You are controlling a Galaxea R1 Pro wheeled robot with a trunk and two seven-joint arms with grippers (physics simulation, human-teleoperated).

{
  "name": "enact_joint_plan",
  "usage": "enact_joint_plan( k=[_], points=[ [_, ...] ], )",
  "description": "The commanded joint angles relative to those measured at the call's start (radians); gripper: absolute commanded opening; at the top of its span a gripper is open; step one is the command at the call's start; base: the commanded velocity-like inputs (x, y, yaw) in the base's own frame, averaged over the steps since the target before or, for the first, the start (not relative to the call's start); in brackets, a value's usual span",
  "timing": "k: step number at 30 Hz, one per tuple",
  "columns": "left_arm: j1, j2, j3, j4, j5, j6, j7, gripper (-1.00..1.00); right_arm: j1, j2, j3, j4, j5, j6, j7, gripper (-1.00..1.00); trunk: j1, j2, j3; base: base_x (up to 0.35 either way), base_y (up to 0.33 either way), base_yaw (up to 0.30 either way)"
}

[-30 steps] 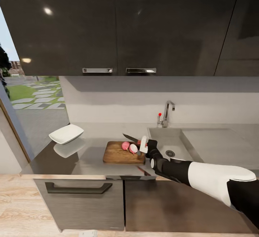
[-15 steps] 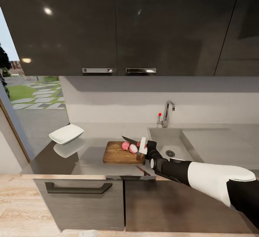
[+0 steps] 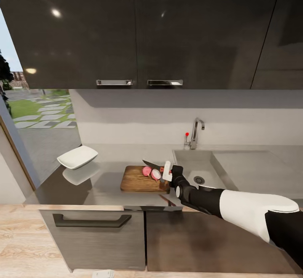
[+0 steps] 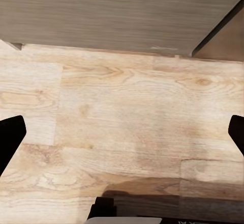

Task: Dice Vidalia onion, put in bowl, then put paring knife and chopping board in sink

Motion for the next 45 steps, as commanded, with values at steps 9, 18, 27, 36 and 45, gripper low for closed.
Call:
enact_joint_plan(
  k=[9,18,27,36,45],
  points=[
    [-0.002,-0.001,-0.004,0.005,0.008,-0.008,0.001,1.0,-0.003,0.001,0.008,-0.003,-0.011,0.003,0.038,-1.0,0.0,-0.002,-0.002,0.0,0.0,0.0],
    [-0.002,-0.001,-0.004,0.005,0.008,-0.008,0.0,1.0,-0.003,0.011,0.009,-0.003,-0.01,0.003,0.085,-1.0,0.0,-0.002,-0.002,0.0,0.0,0.0],
    [-0.002,0.0,-0.004,0.005,0.008,-0.008,0.001,1.0,-0.003,0.012,0.009,-0.003,-0.01,0.003,0.086,-1.0,0.0,-0.002,-0.002,0.0,0.0,0.0],
    [-0.002,0.001,-0.004,0.005,0.008,-0.008,0.001,1.0,-0.002,0.012,0.009,-0.003,-0.01,0.003,0.087,-1.0,0.0,-0.002,-0.002,0.0,0.0,0.0],
    [-0.002,0.0,-0.004,0.005,0.008,-0.008,0.001,1.0,-0.003,0.012,0.009,-0.003,-0.011,-0.012,0.087,-1.0,0.0,-0.002,-0.002,0.0,0.0,0.0]
  ],
)
